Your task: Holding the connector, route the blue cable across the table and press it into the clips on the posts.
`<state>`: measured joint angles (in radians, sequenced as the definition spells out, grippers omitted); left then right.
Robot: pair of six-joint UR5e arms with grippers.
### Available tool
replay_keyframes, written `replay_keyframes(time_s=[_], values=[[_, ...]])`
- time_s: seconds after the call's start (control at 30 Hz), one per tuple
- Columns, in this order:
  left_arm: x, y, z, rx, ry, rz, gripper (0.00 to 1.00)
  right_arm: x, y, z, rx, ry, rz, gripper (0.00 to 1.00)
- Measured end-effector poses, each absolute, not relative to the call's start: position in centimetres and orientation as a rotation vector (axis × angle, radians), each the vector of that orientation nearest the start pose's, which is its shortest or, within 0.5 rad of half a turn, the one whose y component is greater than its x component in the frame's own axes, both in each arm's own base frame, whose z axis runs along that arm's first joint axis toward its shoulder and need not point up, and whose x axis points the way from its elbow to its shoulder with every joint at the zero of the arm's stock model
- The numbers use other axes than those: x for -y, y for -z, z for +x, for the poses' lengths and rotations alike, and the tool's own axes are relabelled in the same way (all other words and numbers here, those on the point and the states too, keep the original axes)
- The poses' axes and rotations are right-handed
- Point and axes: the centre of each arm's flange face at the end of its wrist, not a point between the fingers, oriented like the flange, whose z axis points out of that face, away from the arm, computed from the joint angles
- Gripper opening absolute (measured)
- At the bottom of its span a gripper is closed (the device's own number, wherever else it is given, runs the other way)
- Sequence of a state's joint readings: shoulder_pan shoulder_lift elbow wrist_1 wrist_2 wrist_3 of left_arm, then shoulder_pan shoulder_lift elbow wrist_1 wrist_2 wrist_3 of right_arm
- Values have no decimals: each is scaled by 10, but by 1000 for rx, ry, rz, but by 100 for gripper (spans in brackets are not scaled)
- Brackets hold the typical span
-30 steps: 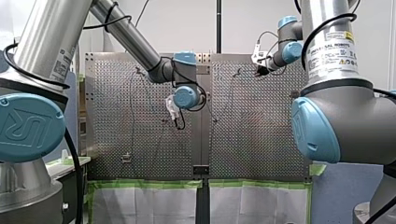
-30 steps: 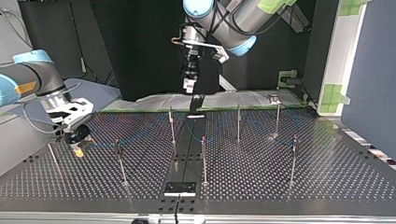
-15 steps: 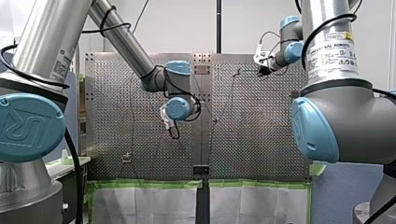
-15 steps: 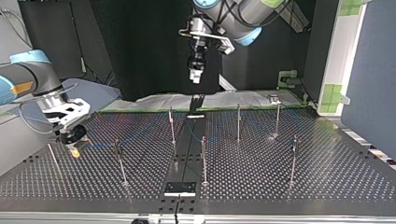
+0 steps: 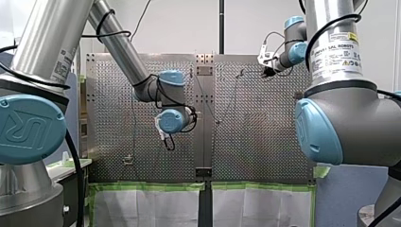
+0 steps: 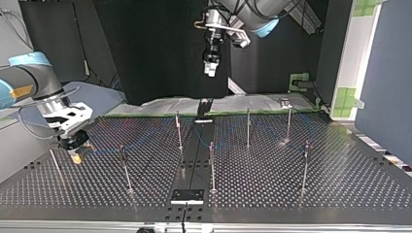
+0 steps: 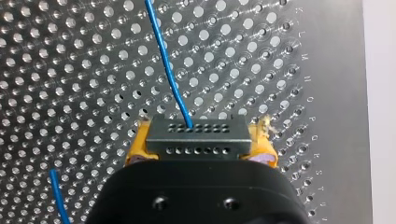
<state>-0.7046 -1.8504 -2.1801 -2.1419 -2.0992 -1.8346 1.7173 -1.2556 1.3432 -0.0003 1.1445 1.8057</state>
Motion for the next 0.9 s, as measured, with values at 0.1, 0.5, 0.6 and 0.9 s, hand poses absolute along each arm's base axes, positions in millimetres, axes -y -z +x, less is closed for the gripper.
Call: replay_keyframes(time_s=[0.1,0.5,0.6,0.9], values=[[356,-170,291,-1484,400,-109,100,572,-425,261,-1626,2372,-2211,0],[335,-147,265,-1484,400,-109,100,571,-425,262,-1625,2370,-2210,0],[329,-142,259,-1485,399,-108,100,571,-425,263,-1627,2370,-2208,0],[313,-127,240,-1521,379,-94,100,567,-423,269,-1616,2360,-2214,0]])
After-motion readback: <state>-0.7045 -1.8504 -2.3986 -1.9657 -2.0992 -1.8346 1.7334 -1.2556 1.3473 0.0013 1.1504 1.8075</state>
